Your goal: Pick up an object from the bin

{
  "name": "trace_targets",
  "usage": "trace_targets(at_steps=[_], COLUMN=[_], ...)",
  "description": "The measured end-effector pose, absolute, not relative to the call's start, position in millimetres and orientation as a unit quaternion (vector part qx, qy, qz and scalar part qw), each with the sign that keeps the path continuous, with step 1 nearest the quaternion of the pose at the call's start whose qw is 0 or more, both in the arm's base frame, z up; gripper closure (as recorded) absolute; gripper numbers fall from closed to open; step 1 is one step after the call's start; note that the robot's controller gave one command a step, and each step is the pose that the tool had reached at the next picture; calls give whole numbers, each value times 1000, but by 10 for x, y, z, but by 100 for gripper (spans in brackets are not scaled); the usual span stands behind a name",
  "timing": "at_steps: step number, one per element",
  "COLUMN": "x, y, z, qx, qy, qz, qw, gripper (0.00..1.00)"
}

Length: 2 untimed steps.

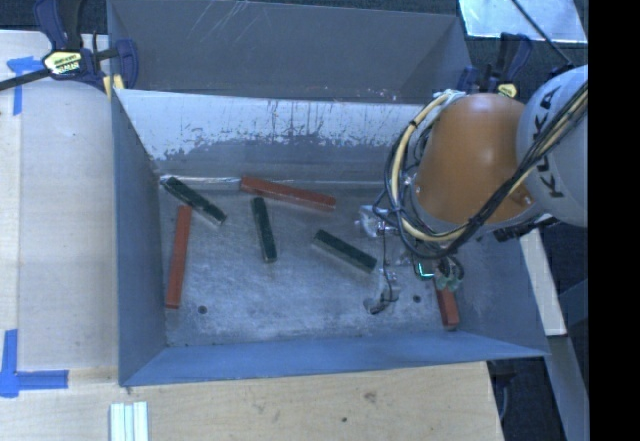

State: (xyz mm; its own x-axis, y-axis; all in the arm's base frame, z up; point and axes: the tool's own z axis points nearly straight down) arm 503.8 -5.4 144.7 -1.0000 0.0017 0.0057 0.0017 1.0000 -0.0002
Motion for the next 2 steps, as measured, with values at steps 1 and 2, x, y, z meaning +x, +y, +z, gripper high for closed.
trace_targets(at_steps=[1,2], x=[5497,5510], y=[231,213], z=[677,735], qx=[-36,-37], qy=[-999,-999], qz=[-1,0], qw=[-1,-5], gripper=[0,100])
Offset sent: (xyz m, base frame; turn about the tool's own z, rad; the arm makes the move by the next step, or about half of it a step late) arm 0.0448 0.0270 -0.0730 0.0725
